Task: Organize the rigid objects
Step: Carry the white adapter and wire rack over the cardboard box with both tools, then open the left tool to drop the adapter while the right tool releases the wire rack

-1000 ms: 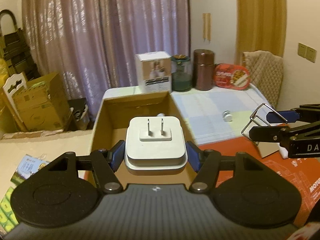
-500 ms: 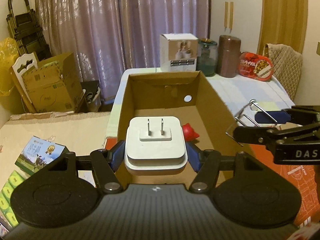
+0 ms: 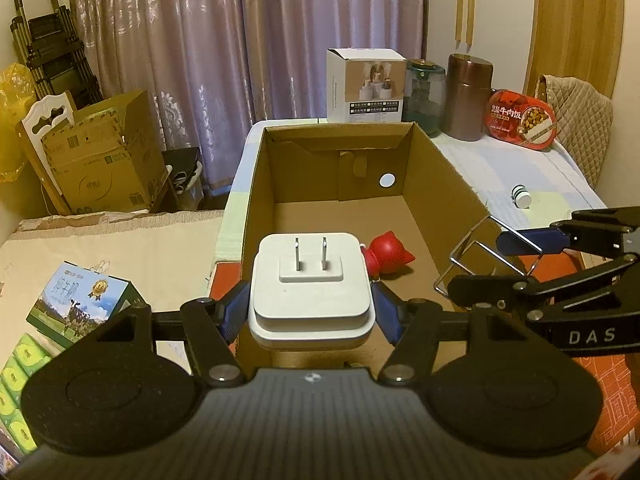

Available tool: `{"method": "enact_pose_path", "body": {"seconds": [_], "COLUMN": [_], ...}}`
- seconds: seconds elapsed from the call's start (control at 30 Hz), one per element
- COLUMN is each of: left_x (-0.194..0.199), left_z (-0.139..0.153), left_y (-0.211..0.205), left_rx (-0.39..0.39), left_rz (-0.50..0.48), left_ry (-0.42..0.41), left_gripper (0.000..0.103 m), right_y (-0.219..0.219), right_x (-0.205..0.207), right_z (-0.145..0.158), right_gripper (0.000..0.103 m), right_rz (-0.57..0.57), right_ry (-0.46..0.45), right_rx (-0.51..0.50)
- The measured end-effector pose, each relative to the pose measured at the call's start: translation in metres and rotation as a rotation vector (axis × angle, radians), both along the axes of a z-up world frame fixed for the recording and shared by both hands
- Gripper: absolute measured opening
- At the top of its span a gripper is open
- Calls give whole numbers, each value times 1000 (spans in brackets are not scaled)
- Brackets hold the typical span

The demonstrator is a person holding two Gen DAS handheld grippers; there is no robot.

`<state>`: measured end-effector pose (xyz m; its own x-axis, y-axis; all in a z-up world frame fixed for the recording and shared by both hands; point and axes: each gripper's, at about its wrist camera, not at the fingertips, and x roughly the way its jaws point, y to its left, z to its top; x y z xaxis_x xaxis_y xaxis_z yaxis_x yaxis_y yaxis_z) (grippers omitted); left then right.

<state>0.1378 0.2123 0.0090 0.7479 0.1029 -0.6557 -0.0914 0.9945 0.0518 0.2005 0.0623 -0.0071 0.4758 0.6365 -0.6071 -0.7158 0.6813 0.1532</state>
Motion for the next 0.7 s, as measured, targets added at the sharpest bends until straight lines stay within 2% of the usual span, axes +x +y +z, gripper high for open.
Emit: {"method": "enact_pose_path", "body": {"seconds": [0.5, 0.7], "left_x": [7, 1], "left_z": [-14, -7], "left_y": [2, 7], "left_rx": [-22, -21], "left_rz": [-10, 19], "left_ry": [25, -10], "left_gripper": [60, 61], "right_y": [-9, -10], "right_x": [3, 5], "right_z": [2, 3], "right_gripper": [63, 63], "right_rz": [-41, -47], "right_ry": [19, 31], "right_rx": [11, 26]}}
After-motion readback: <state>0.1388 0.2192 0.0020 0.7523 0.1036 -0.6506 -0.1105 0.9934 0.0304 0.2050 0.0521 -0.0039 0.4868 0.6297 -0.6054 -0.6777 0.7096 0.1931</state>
